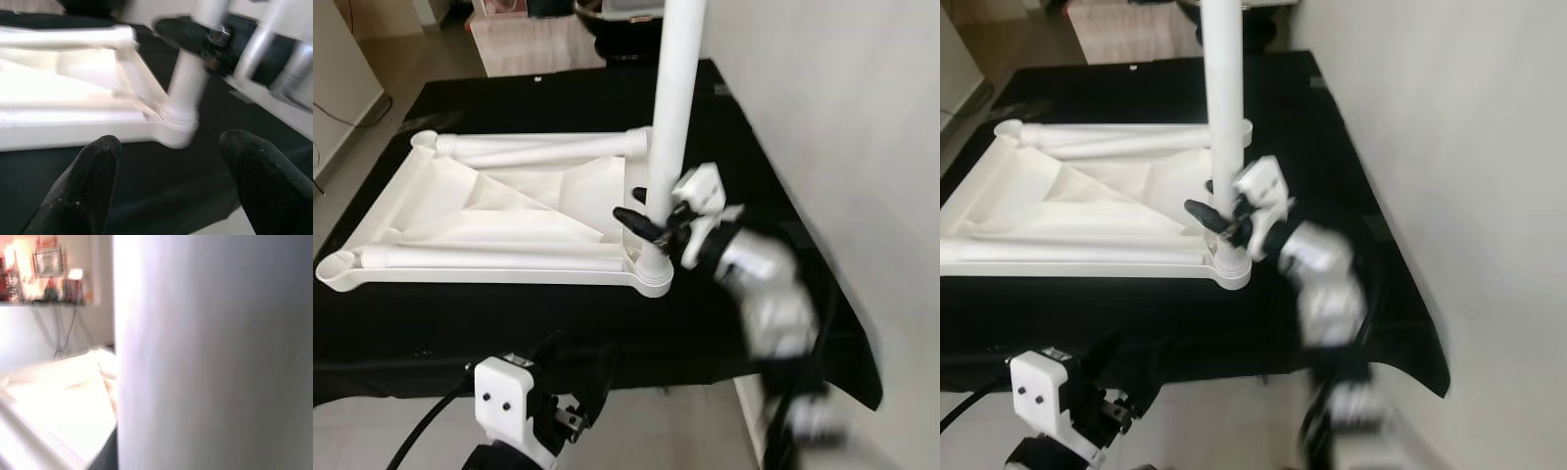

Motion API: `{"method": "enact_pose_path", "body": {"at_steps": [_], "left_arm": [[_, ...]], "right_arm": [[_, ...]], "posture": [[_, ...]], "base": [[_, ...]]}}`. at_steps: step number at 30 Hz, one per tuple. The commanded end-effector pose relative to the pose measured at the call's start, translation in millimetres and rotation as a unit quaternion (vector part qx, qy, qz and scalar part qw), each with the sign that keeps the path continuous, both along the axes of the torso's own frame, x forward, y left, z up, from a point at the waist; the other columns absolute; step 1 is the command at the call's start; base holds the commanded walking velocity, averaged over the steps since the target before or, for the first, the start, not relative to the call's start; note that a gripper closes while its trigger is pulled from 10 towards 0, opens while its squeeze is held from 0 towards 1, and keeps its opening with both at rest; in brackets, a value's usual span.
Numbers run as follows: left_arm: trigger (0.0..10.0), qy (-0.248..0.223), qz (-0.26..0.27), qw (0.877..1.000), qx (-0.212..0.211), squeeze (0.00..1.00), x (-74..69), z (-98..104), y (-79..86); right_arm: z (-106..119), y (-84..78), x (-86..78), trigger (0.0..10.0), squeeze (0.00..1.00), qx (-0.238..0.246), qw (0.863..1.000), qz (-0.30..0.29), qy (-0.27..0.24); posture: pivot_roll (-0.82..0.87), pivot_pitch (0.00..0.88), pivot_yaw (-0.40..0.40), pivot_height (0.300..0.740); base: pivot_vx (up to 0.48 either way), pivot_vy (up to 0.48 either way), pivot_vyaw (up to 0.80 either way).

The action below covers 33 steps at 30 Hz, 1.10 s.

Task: Building children table

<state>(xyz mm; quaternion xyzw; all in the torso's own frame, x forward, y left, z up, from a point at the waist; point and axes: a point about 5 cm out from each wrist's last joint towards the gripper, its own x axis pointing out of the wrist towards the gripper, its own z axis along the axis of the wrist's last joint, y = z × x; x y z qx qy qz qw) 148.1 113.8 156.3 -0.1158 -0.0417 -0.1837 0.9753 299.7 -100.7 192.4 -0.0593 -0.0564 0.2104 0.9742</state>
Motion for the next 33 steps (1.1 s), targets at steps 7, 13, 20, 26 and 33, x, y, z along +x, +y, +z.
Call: {"method": "enact_pose_path", "body": {"at_steps": [7, 13, 20, 26, 33], "left_arm": [[10.0, 0.019, 0.001, 1.0, 0.006, 0.0, 2.9, -9, 2.6], [10.0, 0.014, 0.008, 1.0, 0.006, 0.0, 3.2, -9, 4.8], [10.0, 0.014, 0.007, 1.0, 0.005, 0.0, 1.4, -8, 3.7], [10.0, 0.014, 0.004, 1.0, 0.004, 0.0, -1.4, -7, 0.7], [10.0, 0.017, 0.006, 1.0, 0.006, 0.0, -7.2, -5, -1.7]], "right_arm": [[-29, 13.9, 16.6, 0.0, 0.0, -0.001, 0.997, -0.038, 0.069], [-15, 28.6, 12.6, 10.0, 0.0, -0.009, 0.997, -0.005, 0.076], [11, 30.1, 30.4, 10.0, 1.0, 0.023, 0.983, 0.176, 0.043], [27, 25.2, 43.6, 10.0, 0.0, -0.014, 0.948, 0.317, 0.013], [55, 20.2, 57.7, 10.0, 0.0, -0.052, 0.903, 0.427, 0.004]], "posture": [[0.09, 0.13, 0.043, 0.74], [0.09, 0.134, 0.036, 0.74], [0.09, 0.142, 0.033, 0.74], [0.12, 0.158, 0.021, 0.74], [0.15, 0.176, 0.016, 0.74]], "base": [[0.0, 0.0, 0.0], [0.0, 0.0, 0.0], [0.0, 0.0, 0.0], [0.0, 0.0, 0.0], [0.0, 0.0, 0.0]]}}
